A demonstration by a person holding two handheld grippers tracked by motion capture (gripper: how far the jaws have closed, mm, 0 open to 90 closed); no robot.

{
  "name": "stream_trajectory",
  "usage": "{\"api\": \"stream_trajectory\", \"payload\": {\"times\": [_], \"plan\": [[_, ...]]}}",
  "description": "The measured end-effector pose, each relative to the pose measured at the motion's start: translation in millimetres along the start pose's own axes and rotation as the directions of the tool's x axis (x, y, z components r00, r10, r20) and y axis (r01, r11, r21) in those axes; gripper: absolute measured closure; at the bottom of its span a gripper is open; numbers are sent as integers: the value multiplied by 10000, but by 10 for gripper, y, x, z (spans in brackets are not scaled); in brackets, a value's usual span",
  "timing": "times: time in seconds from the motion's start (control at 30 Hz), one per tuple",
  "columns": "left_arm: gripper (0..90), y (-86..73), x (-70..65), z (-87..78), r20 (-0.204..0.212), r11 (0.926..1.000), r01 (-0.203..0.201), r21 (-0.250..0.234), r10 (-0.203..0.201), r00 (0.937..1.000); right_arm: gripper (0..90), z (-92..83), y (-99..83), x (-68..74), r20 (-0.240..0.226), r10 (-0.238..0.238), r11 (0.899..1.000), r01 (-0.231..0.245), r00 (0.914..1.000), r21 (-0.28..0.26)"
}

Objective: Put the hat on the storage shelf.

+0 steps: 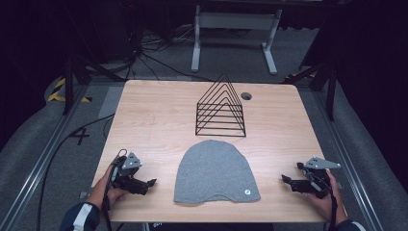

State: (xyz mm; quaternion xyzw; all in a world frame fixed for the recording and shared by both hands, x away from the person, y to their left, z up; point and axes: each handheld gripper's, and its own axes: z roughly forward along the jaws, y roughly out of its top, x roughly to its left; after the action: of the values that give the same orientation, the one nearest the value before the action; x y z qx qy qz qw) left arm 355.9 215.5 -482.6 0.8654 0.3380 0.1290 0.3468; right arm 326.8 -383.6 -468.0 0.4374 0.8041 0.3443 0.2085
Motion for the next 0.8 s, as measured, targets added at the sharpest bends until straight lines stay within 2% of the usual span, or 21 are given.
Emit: {"api": "stream_trajectory", "payload": {"times": [0.1, 0.3, 0.33, 0.37, 0.53, 0.6, 0.7, 0.77, 0.8], "plan": [[0, 30, 10, 26, -19, 10000, 85, -2, -85, 10000, 151, -15, -15, 10, -154, -114, 9999, 113, 9998, -7], [7, 27, -3, 24, -16, 10000, 76, -26, -77, 10000, 149, -11, -11, 6, -147, -110, 9999, 110, 9998, 11], [7, 32, 6, 26, 22, 10000, -72, -36, 72, 10000, 149, -9, -7, 7, -121, -21, 10000, 21, 9999, 1], [7, 37, 3, 30, 57, 10000, 28, -9, -27, 10000, 149, -5, -4, 4, -98, -7, 10000, 7, 10000, -3], [8, 108, 16, 38, 382, 9982, -354, 476, 336, 9987, 150, 12, 20, -4, -132, -83, 9999, 84, 9999, 61], [32, 139, 10, 46, 398, 9975, -526, 477, 507, 9979, 155, 19, 54, -19, -268, -202, 9994, 210, 9994, 285], [151, 179, -17, 65, 582, 9976, -657, 214, 643, 9962, 205, 26, 135, -19, -455, -401, 9957, 438, 9982, 822], [166, 232, -25, 93, 620, 9978, -614, 258, 597, 9963, 266, 53, 190, 5, -663, -610, 9942, 665, 9959, 851], [197, 254, -28, 104, 646, 9978, -618, 232, 602, 9961, 269, 78, 224, 18, -767, -626, 9938, 692, 9951, 870]]}}
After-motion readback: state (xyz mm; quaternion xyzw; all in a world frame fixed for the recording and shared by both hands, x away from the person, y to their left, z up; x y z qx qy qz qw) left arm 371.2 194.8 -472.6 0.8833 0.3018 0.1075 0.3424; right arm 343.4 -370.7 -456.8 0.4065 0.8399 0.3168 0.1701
